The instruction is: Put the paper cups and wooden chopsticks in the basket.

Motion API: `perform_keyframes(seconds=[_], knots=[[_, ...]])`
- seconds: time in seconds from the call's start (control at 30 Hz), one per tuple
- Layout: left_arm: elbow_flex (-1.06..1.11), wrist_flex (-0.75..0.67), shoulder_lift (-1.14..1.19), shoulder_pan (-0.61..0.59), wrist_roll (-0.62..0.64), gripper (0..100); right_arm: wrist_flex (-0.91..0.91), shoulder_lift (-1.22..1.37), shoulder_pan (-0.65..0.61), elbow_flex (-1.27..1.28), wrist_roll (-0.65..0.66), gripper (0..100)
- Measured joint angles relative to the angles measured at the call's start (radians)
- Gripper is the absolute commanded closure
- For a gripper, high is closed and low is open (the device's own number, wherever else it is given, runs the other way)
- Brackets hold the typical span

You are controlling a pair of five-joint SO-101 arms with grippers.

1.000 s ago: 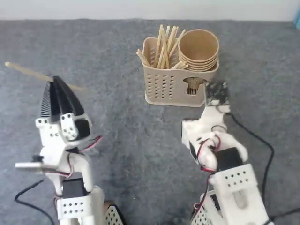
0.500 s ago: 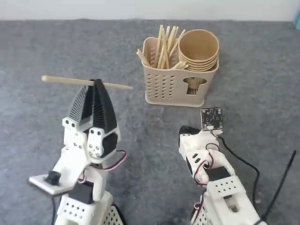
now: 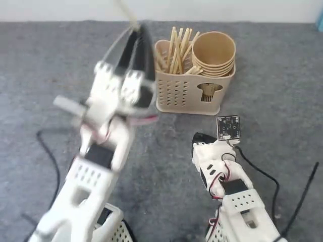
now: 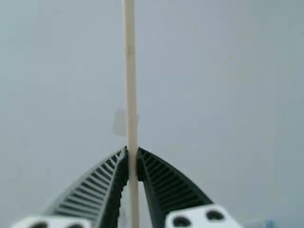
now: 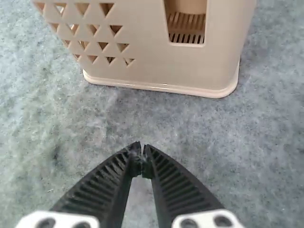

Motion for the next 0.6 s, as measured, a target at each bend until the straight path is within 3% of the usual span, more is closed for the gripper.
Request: perform_keyframes(seconds=[0.27,0.6], knots=[[-0.233,0.0,0.486,0.0,0.0,98,-0.009,0.0,0.0,0.0,0.0,98.3],[-0.252,0.012,0.559,-0.071,-0.003,81,-0.009,0.0,0.0,0.0,0.0,98.3]])
